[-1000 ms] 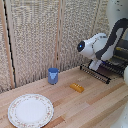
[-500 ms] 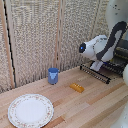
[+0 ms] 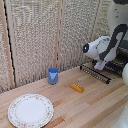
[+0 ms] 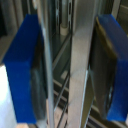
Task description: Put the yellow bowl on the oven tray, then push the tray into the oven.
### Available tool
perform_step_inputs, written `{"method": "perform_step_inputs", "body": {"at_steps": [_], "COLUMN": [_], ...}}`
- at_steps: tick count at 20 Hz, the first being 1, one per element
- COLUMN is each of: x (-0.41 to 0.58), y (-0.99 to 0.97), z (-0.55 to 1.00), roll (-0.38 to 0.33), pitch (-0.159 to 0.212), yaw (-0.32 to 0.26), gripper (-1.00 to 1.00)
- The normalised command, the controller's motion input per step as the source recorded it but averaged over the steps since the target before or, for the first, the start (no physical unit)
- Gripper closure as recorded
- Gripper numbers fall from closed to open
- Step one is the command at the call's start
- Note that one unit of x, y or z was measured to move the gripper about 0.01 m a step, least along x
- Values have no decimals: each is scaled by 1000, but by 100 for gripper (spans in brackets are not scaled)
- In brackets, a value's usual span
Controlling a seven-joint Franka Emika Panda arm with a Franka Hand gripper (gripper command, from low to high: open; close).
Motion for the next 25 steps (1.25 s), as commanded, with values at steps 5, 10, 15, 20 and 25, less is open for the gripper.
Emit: {"method": "perform_step_inputs", "body": {"at_steps": [5, 10, 15, 20, 25], "x": [-127, -130, -8, 314, 413], "y": [-839, -691, -39, 327, 394], "z": [194, 115, 143, 197, 425], "roll": [-33, -83, -91, 68, 128], "pitch": [-15, -19, -9, 31, 46], "yaw": [96, 108, 43, -2, -16], "gripper": [100, 100, -100, -100, -100]}}
